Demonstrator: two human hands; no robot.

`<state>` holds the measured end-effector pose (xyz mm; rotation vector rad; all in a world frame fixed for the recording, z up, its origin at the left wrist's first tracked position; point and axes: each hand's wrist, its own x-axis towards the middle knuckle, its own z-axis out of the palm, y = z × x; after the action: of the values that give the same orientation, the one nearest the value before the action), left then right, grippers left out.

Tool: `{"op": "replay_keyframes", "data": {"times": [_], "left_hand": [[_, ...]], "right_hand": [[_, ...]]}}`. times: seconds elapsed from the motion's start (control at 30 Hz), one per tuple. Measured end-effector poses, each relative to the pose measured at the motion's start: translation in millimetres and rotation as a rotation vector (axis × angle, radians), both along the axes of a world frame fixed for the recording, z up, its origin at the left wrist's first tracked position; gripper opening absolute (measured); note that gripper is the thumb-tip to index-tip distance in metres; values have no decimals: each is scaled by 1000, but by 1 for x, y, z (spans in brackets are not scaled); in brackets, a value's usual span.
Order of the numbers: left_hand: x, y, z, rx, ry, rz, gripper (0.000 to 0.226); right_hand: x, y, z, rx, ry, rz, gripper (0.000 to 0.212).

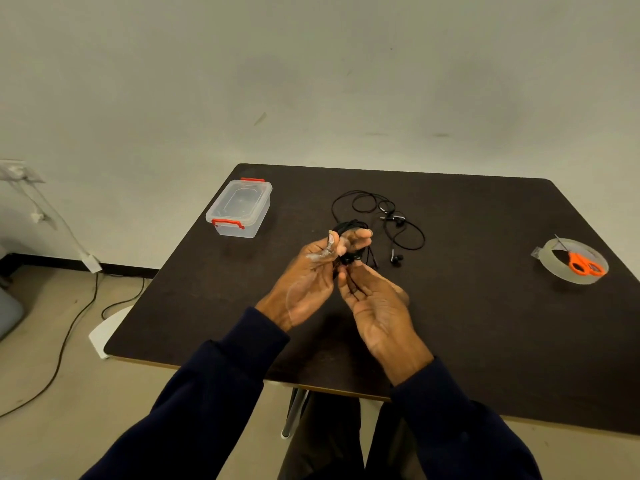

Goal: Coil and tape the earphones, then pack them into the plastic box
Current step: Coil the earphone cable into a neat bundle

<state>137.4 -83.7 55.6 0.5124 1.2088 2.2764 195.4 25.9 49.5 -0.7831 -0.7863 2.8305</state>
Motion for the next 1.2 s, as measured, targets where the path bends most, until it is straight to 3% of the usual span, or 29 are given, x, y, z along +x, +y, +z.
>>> {"op": "replay_keyframes", "data": {"times": [0.1, 0.2, 0.37, 0.47, 0.57, 0.7, 0.87, 1.03, 1.2], "left_hand": [[0, 1, -4, -27, -18, 13, 19], [2, 3, -6, -41, -33, 11, 37], [2, 4, -13, -64, -96, 33, 27], [7, 2, -14, -3, -168, 39, 40], [6, 0, -10, -13, -232, 33, 33], [-5, -3, -7, -170, -196, 111, 24], [-9, -6, -3, -331, -213, 136, 27], [-8, -4, -4, -370, -273, 203, 22], [-6, -2, -4, -399, -204, 269, 25]], "right_hand": [[3, 5, 8, 3, 17, 24, 7], [3, 6, 11, 94, 19, 17, 6], [0, 6, 8, 201, -71, 96, 2], [-2, 10, 3, 198, -63, 132, 7], [-2, 14, -2, 206, -27, 192, 12], [-1, 21, -4, 230, 35, 239, 14], [-2, 29, -6, 189, 80, 287, 17], [-2, 30, -8, 80, 83, 282, 24], [-1, 31, -9, -54, 106, 268, 25]]}}
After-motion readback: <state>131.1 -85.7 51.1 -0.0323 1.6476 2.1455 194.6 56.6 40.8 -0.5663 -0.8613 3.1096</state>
